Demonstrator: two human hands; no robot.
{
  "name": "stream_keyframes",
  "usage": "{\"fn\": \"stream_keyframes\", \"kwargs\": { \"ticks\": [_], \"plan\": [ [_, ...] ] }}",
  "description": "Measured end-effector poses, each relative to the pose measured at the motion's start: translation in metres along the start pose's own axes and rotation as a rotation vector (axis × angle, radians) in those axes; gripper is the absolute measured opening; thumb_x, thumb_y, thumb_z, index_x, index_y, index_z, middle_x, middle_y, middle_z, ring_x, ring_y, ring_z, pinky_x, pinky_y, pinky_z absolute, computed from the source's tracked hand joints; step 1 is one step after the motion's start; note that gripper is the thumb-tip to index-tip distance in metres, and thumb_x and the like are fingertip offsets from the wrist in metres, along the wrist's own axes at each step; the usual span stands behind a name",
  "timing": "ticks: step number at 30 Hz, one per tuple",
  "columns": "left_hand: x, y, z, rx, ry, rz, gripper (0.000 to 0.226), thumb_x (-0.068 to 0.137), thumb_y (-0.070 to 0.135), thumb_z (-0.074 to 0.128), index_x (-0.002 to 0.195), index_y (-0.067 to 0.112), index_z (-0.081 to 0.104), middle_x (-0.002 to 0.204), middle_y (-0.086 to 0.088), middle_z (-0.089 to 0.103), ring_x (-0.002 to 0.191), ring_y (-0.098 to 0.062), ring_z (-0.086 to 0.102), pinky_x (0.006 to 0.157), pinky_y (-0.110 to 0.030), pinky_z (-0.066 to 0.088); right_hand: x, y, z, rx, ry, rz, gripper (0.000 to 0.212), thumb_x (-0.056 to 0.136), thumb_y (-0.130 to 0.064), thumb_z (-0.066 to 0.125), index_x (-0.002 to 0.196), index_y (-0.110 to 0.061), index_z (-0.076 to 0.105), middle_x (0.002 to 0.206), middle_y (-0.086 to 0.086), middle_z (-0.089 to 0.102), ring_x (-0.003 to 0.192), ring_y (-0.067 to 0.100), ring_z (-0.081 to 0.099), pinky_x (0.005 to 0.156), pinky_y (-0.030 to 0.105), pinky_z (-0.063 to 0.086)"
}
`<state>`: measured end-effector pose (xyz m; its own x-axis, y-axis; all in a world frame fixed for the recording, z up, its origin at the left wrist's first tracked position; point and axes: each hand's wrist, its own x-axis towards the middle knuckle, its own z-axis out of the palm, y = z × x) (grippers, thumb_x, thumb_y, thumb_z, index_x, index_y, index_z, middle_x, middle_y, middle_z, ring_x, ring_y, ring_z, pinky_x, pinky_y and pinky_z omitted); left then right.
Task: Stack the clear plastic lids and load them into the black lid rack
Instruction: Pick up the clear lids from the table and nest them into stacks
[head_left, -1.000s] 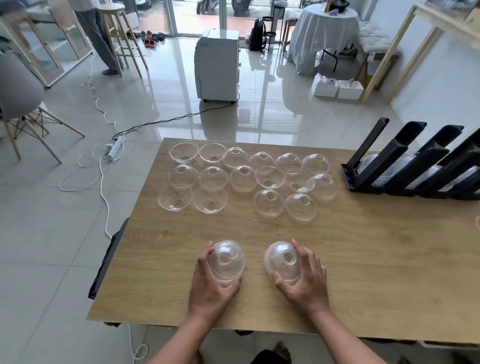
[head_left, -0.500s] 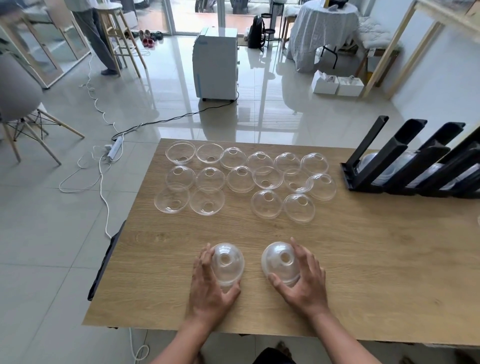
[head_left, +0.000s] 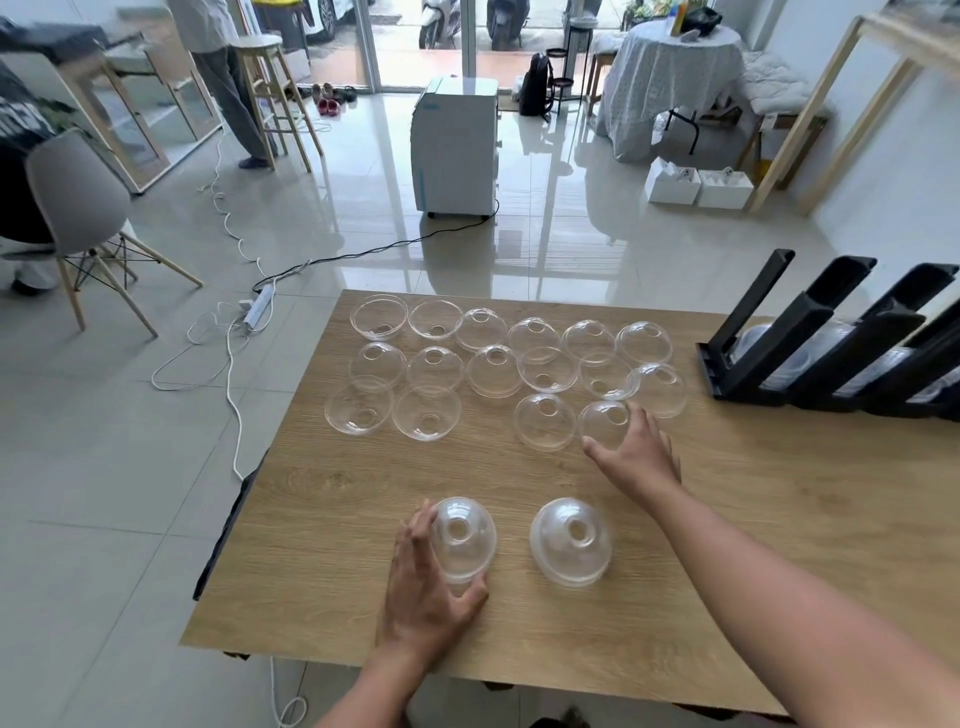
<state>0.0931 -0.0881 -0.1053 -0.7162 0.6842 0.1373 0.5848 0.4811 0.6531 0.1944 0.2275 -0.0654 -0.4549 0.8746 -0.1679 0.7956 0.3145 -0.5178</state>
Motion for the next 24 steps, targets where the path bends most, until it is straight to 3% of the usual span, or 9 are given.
{"fn": "stream_keyframes", "kwargs": {
  "ticks": [5, 9, 12, 15, 18, 24],
  "plan": [
    [-0.001, 0.001, -0.001, 0.003, -0.004, 0.001, 0.105, 0.067, 0.051, 0.075, 0.151, 0.018, 0.022, 0.153, -0.009, 0.04, 0.141, -0.026, 0.039, 0.109, -0.06, 0.043, 0.003, 0.007, 0.0, -0.015, 0.044, 0.004, 0.077, 0.08, -0.059, 0.078, 0.137, -0.028, 0.037, 0.14, 0.002, 0.058, 0.128, 0.032, 0.052, 0.098, 0.046, 0.045],
    [-0.001, 0.002, -0.002, -0.005, -0.018, -0.006, 0.104, 0.068, 0.052, 0.074, 0.151, 0.017, 0.022, 0.153, -0.01, 0.041, 0.142, -0.025, 0.036, 0.11, -0.06, 0.042, -0.022, 0.008, -0.02, 0.053, 0.121, -0.021, 0.075, 0.082, -0.058, 0.078, 0.138, -0.026, 0.041, 0.137, 0.004, 0.061, 0.124, 0.033, 0.054, 0.098, 0.049, 0.048],
    [-0.001, 0.002, -0.002, -0.036, -0.024, -0.016, 0.102, 0.068, 0.051, 0.075, 0.15, 0.017, 0.024, 0.152, -0.01, 0.042, 0.141, -0.027, 0.039, 0.111, -0.06, 0.041, -0.059, 0.008, -0.032, 0.198, 0.22, -0.163, 0.073, 0.08, -0.056, 0.08, 0.136, -0.027, 0.044, 0.131, 0.001, 0.061, 0.117, 0.028, 0.057, 0.096, 0.051, 0.049],
    [-0.001, -0.001, -0.001, -0.06, -0.023, -0.021, 0.101, 0.066, 0.05, 0.076, 0.148, 0.018, 0.026, 0.151, -0.009, 0.043, 0.14, -0.028, 0.041, 0.111, -0.06, 0.041, -0.11, 0.013, -0.025, 0.268, 0.21, -0.348, 0.071, 0.077, -0.062, 0.077, 0.134, -0.031, 0.049, 0.118, -0.011, 0.057, 0.106, 0.016, 0.055, 0.088, 0.043, 0.048],
    [0.0, -0.001, 0.0, -0.063, -0.025, -0.022, 0.101, 0.066, 0.051, 0.075, 0.147, 0.018, 0.026, 0.151, -0.009, 0.043, 0.138, -0.03, 0.043, 0.11, -0.061, 0.042, -0.145, 0.021, -0.003, 0.21, 0.16, -0.44, 0.071, 0.075, -0.063, 0.073, 0.137, -0.035, 0.052, 0.128, -0.018, 0.056, 0.111, 0.012, 0.053, 0.091, 0.041, 0.044],
    [-0.001, -0.006, 0.002, -0.072, -0.025, -0.005, 0.104, 0.065, 0.051, 0.08, 0.148, 0.023, 0.024, 0.149, -0.001, 0.037, 0.133, -0.034, 0.05, 0.103, -0.061, 0.049, -0.158, 0.023, 0.033, 0.238, 0.147, -0.418, 0.072, 0.078, -0.057, 0.074, 0.142, -0.039, 0.047, 0.147, -0.01, 0.052, 0.132, 0.012, 0.051, 0.099, 0.049, 0.045]
  ]
}}
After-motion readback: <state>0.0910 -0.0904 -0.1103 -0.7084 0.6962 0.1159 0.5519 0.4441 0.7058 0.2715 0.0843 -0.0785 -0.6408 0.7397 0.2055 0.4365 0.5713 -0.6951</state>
